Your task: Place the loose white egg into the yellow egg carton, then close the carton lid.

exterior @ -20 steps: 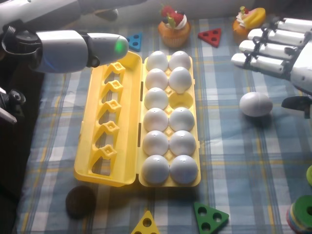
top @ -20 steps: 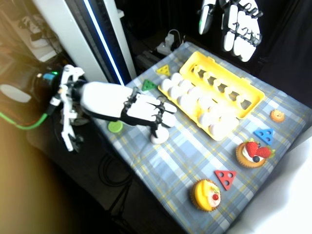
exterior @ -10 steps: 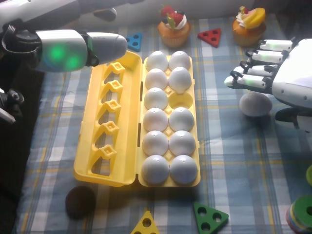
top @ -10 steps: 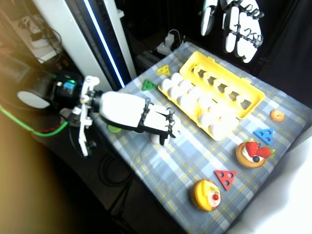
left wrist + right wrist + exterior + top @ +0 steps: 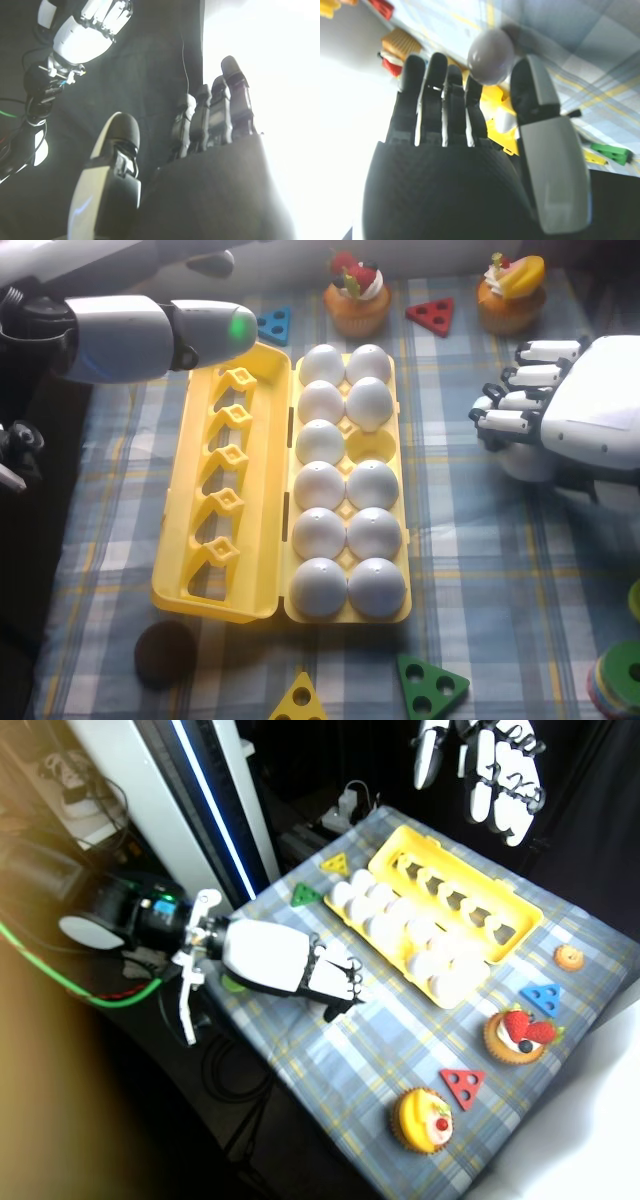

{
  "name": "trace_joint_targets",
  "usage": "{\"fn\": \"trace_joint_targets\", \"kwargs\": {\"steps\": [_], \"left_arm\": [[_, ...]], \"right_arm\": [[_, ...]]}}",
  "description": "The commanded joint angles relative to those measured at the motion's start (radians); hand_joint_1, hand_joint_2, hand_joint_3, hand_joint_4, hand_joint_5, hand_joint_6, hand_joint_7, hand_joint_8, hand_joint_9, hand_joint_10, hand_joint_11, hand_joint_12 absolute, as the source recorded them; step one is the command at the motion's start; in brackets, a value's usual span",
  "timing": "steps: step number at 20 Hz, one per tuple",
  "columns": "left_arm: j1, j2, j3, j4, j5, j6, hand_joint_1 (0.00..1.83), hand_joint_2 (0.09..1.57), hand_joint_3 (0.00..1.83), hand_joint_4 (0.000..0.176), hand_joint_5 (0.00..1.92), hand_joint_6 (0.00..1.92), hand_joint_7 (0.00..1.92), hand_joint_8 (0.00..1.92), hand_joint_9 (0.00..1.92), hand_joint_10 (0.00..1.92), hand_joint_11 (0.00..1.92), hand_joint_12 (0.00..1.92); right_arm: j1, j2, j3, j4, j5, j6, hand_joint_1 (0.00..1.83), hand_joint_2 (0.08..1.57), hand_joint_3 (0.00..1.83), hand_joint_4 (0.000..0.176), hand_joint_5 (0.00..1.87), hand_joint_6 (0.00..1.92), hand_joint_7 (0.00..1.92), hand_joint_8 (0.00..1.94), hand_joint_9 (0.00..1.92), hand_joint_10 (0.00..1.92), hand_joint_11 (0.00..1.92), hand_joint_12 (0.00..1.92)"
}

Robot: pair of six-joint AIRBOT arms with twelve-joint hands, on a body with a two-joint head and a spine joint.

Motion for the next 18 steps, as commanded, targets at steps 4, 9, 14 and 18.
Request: {"fn": "trace_joint_targets", "kwargs": {"steps": [4, 9, 14, 18], "left_arm": [[-0.009, 0.008, 0.0, -0.034, -0.109, -0.003, 0.38, 1.45, 0.0, 0.047, 0.17, 0.01, 0.13, 0.0, 0.09, 0.01, 0.0, 0.82], [-0.008, 0.009, 0.002, -0.036, -0.102, -0.003, 0.32, 1.46, 0.0, 0.051, 0.18, 0.01, 0.14, 0.0, 0.12, 0.02, 0.0, 0.96], [-0.008, 0.008, 0.003, -0.036, -0.1, -0.003, 0.33, 1.47, 0.0, 0.053, 0.21, 0.02, 0.16, 0.01, 0.13, 0.02, 0.0, 0.95], [-0.009, 0.008, 0.004, -0.035, -0.088, -0.003, 0.35, 1.46, 0.0, 0.047, 0.23, 0.01, 0.17, 0.0, 0.13, 0.02, 0.0, 1.0]], "right_arm": [[0.017, 0.003, 0.016, 0.008, 0.11, 0.008, 1.21, 1.25, 0.0, 0.0, 0.68, 1.29, 0.85, 1.46, 0.91, 1.6, 0.84, 1.88], [0.048, 0.019, 0.016, 0.008, 0.133, 0.025, 1.19, 1.28, 0.01, 0.0, 0.56, 1.42, 0.82, 1.53, 1.04, 1.66, 1.06, 1.85], [0.097, 0.034, 0.001, -0.028, 0.133, 0.025, 1.3, 1.28, 0.0, 0.0, 0.58, 1.32, 0.69, 1.59, 0.82, 1.7, 0.96, 1.9], [0.142, 0.019, -0.002, -0.074, 0.132, 0.025, 1.17, 1.39, 0.0, 0.0, 0.58, 1.46, 0.77, 1.62, 1.04, 1.76, 1.08, 1.92]]}}
